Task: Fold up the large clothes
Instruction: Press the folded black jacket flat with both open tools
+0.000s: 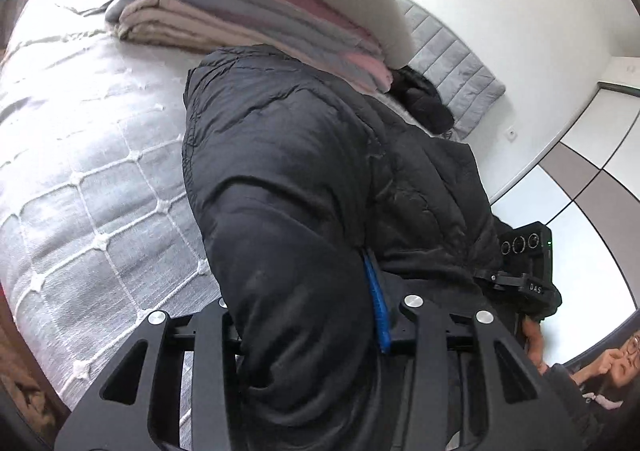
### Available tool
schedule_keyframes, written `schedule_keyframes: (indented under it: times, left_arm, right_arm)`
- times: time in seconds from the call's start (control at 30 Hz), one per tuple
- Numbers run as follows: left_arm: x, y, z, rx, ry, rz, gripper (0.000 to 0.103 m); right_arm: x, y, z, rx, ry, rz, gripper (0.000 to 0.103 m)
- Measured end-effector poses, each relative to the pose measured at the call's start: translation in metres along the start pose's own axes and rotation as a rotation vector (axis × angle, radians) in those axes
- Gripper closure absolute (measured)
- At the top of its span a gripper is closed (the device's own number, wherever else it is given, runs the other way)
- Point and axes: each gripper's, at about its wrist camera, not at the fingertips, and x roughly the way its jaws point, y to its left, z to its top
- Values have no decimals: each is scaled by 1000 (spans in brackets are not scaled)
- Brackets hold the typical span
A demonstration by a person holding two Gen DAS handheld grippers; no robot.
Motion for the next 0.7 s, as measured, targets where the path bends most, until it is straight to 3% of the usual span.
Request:
schedule_keyframes:
  times: [0.1,0.13,0.2,0.27,0.33,0.37,0.5,0.6,0.67,0.7]
  left_arm:
    - [7,8,-3,-20,38,21,65]
    - [16,13,-5,-38,85,32,63]
    - [34,29,-13,-107,165,46,50]
    - [32,48,-15,-208,180,-21,50]
    - [25,62,-13,-268,178,-64,47]
    - [23,69,-13,-295,179,-85,45]
    - [38,77,-16,-305,218,-84,28]
    - [54,69,-12,-304,241,-100,29]
    - [49,53,-10,-226,222,-83,37]
    - [46,46,-12,-195,220,-70,39]
  right_arm:
    - [7,-9,1,31,18,-24,56]
    - [15,-23,-1,89,63,-47,48]
    - [18,-41,-3,160,109,-115,38]
    - [7,-45,1,184,76,-89,36]
    - [-11,-49,2,208,17,-65,15]
    - [-14,-52,2,220,9,-60,12]
    - [6,-66,3,249,87,-89,8]
    - [26,-75,10,232,174,-100,9]
    - [26,-64,15,172,175,-49,22]
    - [22,-55,17,122,168,-50,24]
